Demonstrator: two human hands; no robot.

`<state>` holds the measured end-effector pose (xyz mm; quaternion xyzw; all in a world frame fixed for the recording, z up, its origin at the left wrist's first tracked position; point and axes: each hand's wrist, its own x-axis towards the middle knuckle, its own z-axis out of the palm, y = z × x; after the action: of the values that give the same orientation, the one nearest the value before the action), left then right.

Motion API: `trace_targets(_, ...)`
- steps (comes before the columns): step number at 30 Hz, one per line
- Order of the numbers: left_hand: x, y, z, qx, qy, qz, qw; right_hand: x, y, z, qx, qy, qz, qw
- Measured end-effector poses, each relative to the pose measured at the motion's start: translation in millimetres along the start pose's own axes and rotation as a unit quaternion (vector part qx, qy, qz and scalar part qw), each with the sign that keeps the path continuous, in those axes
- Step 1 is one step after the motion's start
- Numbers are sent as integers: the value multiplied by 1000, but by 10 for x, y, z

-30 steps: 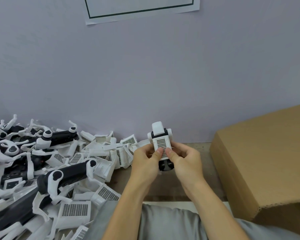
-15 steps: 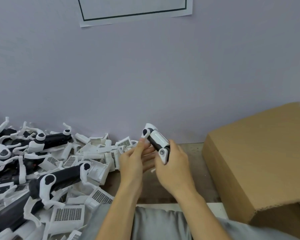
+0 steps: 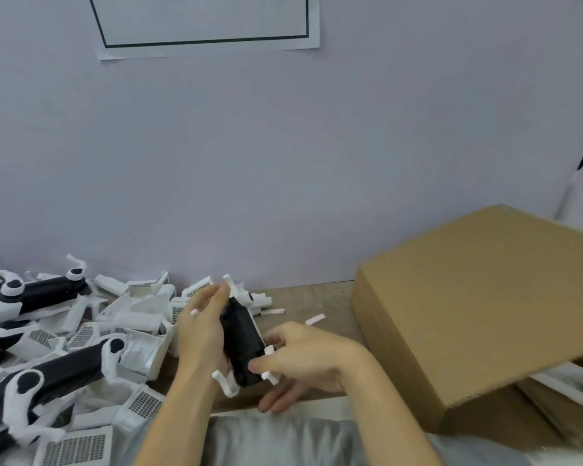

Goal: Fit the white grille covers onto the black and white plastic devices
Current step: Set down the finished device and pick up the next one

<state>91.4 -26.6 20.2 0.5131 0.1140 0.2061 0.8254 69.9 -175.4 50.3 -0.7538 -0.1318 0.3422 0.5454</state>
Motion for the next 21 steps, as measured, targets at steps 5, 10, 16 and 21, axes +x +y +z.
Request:
trace_targets(5, -139, 64, 96, -93, -81, -62, 990, -79, -16, -118, -11, 57, -15, 998)
trace_targets(10, -130, 61, 49, -100, -60, -46, 992, -310, -197, -343, 118, 199, -122, 965)
trace_targets(16, -168, 26, 82, -63, -74, -40, 994, -879, -552, -953, 364, 435, -360, 741)
trace_targets(21, -144, -18, 104, -13, -99, -62, 993, -1061, -309, -1219, 233, 520, -304, 764)
